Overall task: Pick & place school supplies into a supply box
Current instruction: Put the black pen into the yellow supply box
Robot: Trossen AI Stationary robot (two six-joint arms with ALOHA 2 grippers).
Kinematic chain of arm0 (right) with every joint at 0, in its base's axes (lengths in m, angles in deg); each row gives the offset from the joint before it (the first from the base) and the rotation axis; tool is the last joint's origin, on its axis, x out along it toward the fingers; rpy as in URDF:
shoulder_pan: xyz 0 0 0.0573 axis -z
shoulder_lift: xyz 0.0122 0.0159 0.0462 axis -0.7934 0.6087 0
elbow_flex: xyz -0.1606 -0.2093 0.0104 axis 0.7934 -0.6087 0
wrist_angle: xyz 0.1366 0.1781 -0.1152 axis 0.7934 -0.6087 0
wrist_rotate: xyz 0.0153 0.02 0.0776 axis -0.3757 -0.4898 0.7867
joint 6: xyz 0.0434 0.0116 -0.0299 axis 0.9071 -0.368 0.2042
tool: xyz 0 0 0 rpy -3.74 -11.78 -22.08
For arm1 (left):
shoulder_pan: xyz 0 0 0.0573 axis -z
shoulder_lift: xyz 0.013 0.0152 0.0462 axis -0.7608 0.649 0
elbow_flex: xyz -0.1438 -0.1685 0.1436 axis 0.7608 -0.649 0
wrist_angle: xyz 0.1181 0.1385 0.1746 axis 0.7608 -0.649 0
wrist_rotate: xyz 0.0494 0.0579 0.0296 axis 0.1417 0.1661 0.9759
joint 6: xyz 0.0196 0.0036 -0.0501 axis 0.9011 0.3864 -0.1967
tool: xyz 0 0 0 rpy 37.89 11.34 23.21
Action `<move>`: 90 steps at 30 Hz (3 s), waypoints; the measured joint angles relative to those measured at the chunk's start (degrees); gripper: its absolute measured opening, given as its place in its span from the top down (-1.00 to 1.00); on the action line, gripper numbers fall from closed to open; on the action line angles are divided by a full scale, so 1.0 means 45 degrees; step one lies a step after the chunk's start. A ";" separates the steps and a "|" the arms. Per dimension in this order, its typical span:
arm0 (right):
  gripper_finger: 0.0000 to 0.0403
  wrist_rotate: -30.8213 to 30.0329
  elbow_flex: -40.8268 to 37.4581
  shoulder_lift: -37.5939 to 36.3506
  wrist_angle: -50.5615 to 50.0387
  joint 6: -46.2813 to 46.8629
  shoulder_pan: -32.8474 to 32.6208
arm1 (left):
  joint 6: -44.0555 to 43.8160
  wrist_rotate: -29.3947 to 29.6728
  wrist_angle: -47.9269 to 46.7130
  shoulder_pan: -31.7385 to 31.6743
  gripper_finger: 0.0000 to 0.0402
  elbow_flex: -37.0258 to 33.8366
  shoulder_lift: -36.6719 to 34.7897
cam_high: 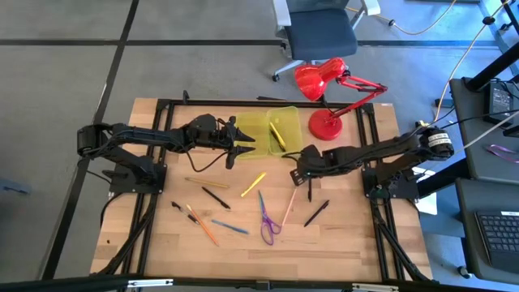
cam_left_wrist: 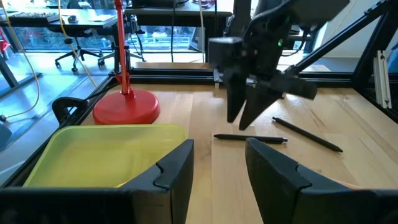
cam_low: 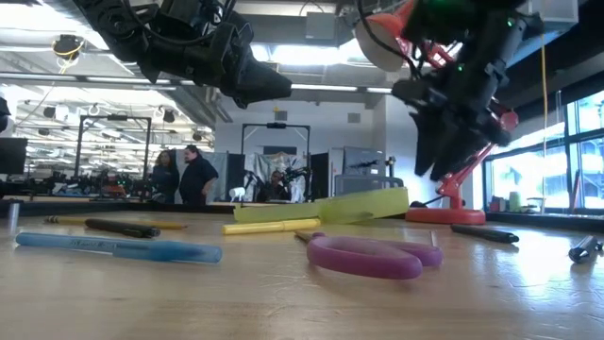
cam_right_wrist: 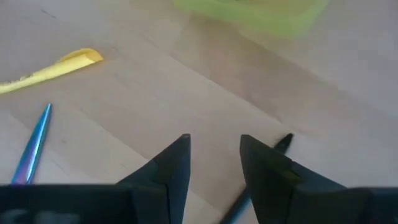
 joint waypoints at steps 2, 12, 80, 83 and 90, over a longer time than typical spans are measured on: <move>0.29 0.0418 -0.0388 0.0000 0.0025 0.0655 -0.0143 | 0.0000 0.0003 -0.0027 0.0000 0.31 0.0000 0.0000; 0.29 0.2220 -0.0906 0.0003 -0.0466 0.2420 -0.0331 | 0.0005 -0.0001 -0.0047 0.0002 0.31 0.0000 0.0003; 0.79 -0.0738 0.2803 0.0709 -0.0832 -0.3995 0.0467 | 0.0005 -0.0001 -0.0759 0.0005 0.31 0.0000 0.0005; 0.79 -0.0827 0.2935 0.0704 -0.0556 -0.4885 0.1603 | 0.0005 0.0004 -0.0761 0.0000 0.31 0.0000 0.0000; 0.78 -0.0485 0.2945 0.1138 0.1000 -0.6787 0.4059 | 0.0005 0.0004 -0.0767 0.0003 0.31 0.0000 0.0002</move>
